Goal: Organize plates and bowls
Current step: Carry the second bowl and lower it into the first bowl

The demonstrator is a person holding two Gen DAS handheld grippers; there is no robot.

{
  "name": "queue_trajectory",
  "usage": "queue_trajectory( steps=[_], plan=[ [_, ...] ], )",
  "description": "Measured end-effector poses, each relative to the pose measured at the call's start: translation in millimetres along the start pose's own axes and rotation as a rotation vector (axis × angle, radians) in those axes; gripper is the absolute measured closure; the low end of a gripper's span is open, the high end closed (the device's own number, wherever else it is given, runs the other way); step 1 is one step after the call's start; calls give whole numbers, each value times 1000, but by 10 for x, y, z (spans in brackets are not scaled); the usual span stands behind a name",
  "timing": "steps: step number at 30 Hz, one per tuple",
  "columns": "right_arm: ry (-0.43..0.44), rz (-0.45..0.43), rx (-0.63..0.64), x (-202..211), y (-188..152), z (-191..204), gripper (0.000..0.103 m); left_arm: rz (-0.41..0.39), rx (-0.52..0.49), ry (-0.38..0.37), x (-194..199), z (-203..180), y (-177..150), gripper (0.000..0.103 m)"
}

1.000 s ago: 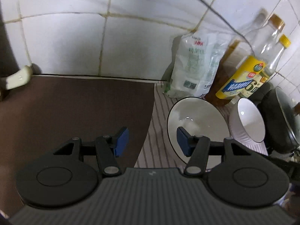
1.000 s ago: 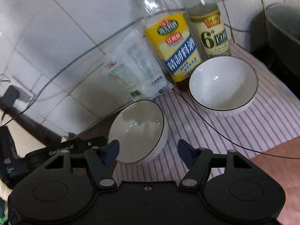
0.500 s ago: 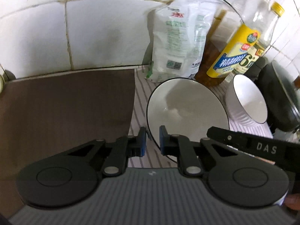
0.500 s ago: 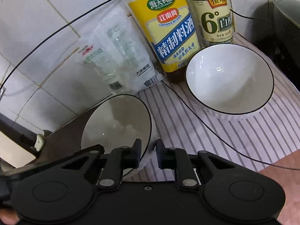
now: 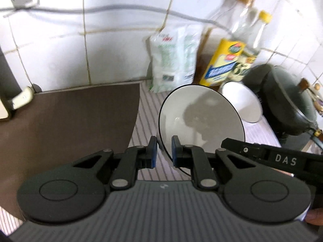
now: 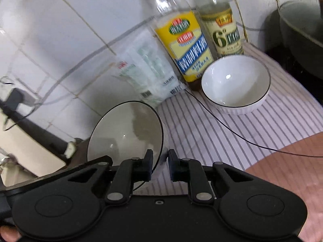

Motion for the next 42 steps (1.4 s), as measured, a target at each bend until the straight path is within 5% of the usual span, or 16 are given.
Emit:
queue_trajectory(
  steps=[15, 42],
  plan=[
    [5, -45, -19, 846, -537, -138, 82, 13, -25, -12, 620, -425, -569, 90],
    [-139, 46, 84, 803, -862, -515, 83, 197, -127, 83, 196, -756, -1122, 90]
  ],
)
Point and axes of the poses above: each gripper's, at about its wrist camera, not at the fingertips, and x roughly against the way its jaws point, z to its left, y to its top, the point moved 9 cm from there along -x, roughly the way its jaws point, and after that the axes turned 5 degrees about x, right-handed, at the moved point
